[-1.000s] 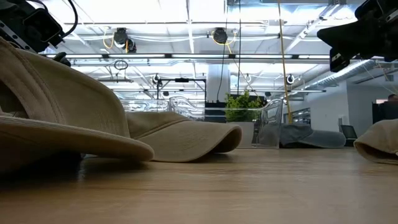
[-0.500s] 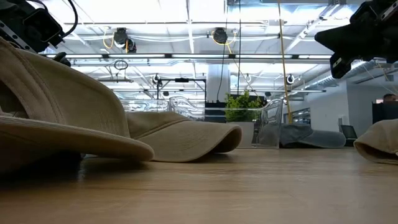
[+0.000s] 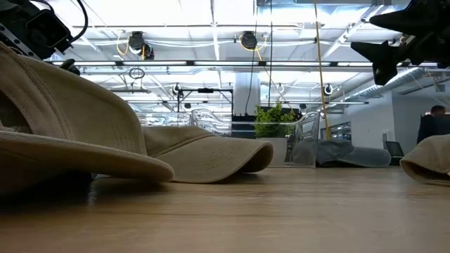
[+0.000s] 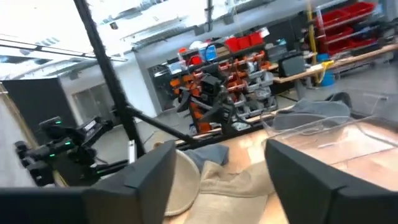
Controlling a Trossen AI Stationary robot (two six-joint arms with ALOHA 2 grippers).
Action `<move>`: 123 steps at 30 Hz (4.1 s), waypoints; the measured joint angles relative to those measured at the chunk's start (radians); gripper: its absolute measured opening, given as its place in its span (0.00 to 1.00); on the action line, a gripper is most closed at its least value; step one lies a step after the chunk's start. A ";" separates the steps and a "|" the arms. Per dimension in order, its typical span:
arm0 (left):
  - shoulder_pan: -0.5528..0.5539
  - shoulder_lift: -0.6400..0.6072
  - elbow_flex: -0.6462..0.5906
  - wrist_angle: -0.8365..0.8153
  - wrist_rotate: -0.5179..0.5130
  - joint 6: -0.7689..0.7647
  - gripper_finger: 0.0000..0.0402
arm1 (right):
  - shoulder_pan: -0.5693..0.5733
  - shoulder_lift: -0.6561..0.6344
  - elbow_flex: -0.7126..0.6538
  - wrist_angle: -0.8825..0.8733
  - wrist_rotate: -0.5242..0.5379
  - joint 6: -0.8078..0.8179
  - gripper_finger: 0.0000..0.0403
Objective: Pick & Place hat
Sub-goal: Put the right brown cap into the right transparent bin
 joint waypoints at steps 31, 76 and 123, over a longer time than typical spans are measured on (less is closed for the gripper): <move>0.000 0.000 0.000 0.000 0.000 0.000 0.90 | 0.000 0.709 1.061 -0.613 0.427 -0.256 0.69; 0.000 0.000 0.000 0.000 0.000 0.000 0.90 | 0.251 1.122 1.491 -0.556 0.723 -0.343 0.69; 0.000 0.000 0.000 0.000 0.000 0.000 0.90 | 0.921 1.387 1.490 -0.276 1.276 -0.262 0.69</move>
